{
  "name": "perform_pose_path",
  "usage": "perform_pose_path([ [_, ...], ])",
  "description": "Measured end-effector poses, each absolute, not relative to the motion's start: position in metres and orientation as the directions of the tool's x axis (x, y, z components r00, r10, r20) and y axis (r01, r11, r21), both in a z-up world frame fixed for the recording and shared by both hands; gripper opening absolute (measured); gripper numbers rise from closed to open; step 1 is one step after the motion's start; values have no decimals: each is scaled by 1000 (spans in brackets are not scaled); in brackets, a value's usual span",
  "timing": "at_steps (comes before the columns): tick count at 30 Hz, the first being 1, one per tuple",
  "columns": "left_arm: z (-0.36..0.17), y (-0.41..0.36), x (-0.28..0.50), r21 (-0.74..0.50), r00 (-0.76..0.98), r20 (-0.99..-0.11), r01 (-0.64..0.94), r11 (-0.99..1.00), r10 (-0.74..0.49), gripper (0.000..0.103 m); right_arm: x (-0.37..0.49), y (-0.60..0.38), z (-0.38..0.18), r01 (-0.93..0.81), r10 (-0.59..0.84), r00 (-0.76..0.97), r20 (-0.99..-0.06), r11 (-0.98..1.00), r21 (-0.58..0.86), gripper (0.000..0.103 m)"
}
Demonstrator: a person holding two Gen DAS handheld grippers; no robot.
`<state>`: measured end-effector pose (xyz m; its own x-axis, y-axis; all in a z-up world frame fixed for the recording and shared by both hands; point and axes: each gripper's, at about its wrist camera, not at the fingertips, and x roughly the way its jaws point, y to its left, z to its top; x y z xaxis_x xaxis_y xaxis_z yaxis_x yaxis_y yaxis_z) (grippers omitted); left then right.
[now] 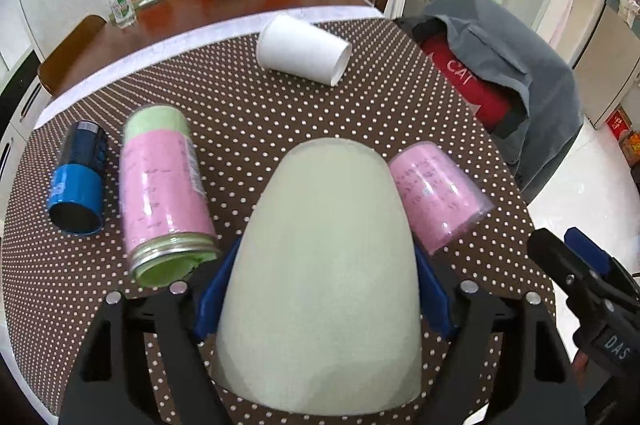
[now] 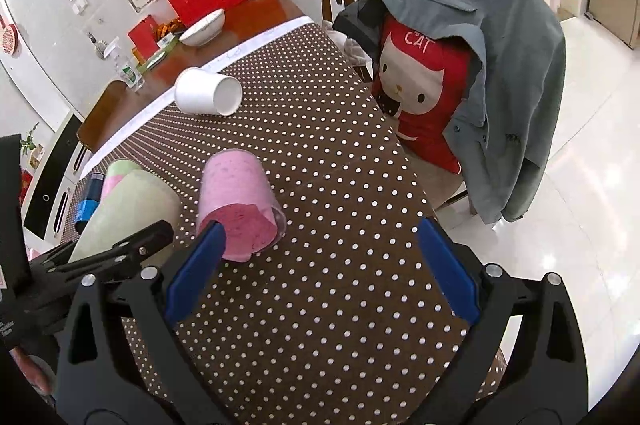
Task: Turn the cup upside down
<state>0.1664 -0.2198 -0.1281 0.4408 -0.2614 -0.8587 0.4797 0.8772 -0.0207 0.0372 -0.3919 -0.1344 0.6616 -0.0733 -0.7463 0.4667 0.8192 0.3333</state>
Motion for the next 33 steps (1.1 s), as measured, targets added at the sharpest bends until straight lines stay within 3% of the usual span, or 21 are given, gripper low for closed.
perform_pose_path([
  [15, -85, -152, 115, -62, 536, -784, 434, 899, -313, 78, 17, -337, -98, 340, -38, 738, -674, 883, 323, 95],
  [33, -89, -44, 99, -77, 620, -764, 189, 979, -180, 78, 61, -250, -100, 106, 110, 709, -697, 960, 259, 95],
])
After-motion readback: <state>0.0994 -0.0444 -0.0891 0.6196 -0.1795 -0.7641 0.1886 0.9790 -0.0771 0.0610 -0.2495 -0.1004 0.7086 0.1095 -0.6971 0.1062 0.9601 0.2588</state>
